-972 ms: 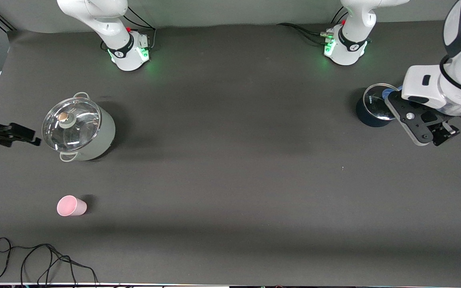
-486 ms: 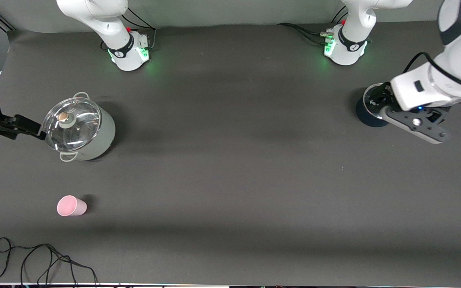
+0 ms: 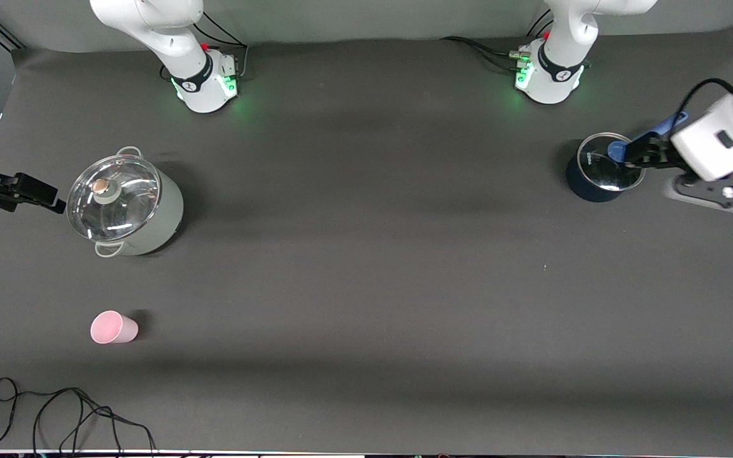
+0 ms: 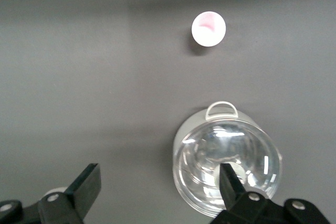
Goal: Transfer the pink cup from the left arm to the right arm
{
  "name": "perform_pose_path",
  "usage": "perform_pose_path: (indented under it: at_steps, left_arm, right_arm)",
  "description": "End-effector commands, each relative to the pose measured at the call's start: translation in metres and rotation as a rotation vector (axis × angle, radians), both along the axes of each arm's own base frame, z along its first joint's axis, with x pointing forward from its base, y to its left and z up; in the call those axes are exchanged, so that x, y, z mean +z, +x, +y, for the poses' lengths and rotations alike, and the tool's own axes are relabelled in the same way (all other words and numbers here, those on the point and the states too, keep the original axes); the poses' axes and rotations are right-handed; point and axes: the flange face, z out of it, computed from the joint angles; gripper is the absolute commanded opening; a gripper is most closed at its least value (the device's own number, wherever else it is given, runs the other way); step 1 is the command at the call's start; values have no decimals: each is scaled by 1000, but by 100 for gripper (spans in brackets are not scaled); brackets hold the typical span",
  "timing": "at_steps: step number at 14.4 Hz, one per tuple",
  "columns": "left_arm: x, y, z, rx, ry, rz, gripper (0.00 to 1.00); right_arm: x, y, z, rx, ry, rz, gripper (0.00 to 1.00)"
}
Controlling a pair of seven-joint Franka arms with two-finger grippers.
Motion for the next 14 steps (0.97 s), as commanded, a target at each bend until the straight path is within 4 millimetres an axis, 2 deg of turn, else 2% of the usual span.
perform_pose_path:
  at_steps: [1,4,6,7,8,12,14]
  left_arm:
    - [-7,-5,34,8,-5,41,100]
    - [-6,-4,15,27,-8,26,100]
    - [-3,-3,-2,183,15,-15,100]
    - [-1,-2,-12,188,12,-37,100]
    - [1,-2,-10,186,9,-46,100]
    - [1,-1,28,123,-11,-31,100]
    - [0,1,38,128,-21,-28,100]
  right_arm:
    - [2,-1,9,68,-25,15,100]
    - [3,-1,7,74,-25,15,100]
    - [5,-2,4,111,-24,12,100]
    - [5,-3,3,111,-24,12,100]
    - [5,-3,3,111,-24,12,100]
    - [5,-3,3,110,-24,11,100]
    - [5,-3,3,110,-24,12,100]
